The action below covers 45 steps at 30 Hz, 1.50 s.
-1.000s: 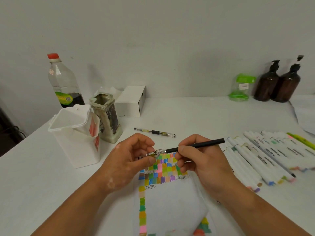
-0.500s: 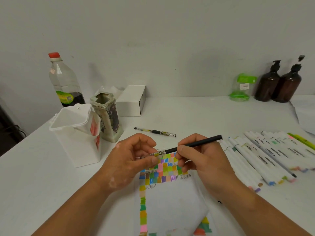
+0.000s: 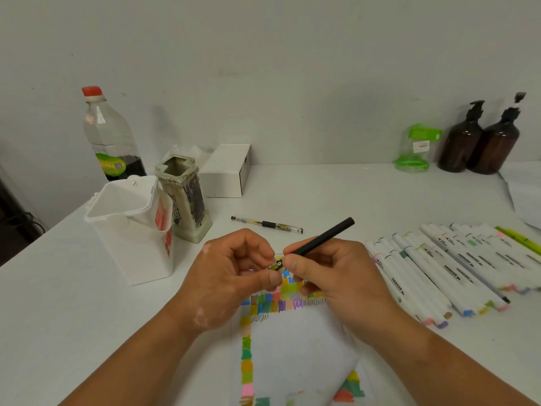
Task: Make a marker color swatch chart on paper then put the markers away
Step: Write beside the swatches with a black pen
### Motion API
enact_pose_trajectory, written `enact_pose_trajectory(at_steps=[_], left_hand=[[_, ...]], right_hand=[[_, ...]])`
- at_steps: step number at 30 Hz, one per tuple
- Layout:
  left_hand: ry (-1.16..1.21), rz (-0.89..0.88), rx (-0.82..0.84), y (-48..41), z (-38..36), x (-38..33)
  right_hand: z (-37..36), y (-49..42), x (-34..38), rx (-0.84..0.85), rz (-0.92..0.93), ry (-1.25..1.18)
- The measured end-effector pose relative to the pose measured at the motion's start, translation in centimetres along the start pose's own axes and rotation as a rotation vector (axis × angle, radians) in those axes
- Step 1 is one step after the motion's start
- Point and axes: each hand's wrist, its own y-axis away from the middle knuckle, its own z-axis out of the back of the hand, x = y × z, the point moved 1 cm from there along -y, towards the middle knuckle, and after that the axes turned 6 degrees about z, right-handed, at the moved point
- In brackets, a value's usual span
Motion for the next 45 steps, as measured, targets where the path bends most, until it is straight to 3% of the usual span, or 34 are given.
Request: enact_pose_trajectory(at_steps=[8,12,14,18,24,28,34,42,45], left_hand=[[-0.022,-0.018,-0.001,-0.2,-0.2,0.4],[-0.159,-0.019,0.008,-0.4,0.5,0.9],[-0.328,0.006,-0.025,-0.5,1.0,1.4],[-0.689,0.067,-0.061,-0.8,1.5,2.5],[-0.755,0.090,-0.015,-1.1,2.6,3.1],[-0.735,0.120,-0.034,-1.2,3.4,3.3],[-0.709,0.101,-0.049,-1.5,3.8,3.8],[-0.716,0.081,-0.053,-1.6,3.8,4.2],[-0.725,0.072,-0.055,-1.5,3.8,4.2]], right_hand=[[-0.2,0.0,-0.2,-0.027,0.021,0.038],[1.7,-0.9,0.8,-0.186,0.007,-0.080],[3.6,-1.2,1.4,-0.234,0.060,0.128],[5.2,-1.1,0.8,-0.065,-0.005,0.829],[3.8,-0.4,-1.0,0.152,-0.091,1.203],[4.0,-0.3,-1.2,0.125,-0.096,1.300],[3.5,-2.1,0.0,-0.018,-0.002,1.226],[-1.4,-10.9,-2.0,0.340,0.125,1.383],[-2.4,-12.6,-2.9,0.376,0.131,1.383]])
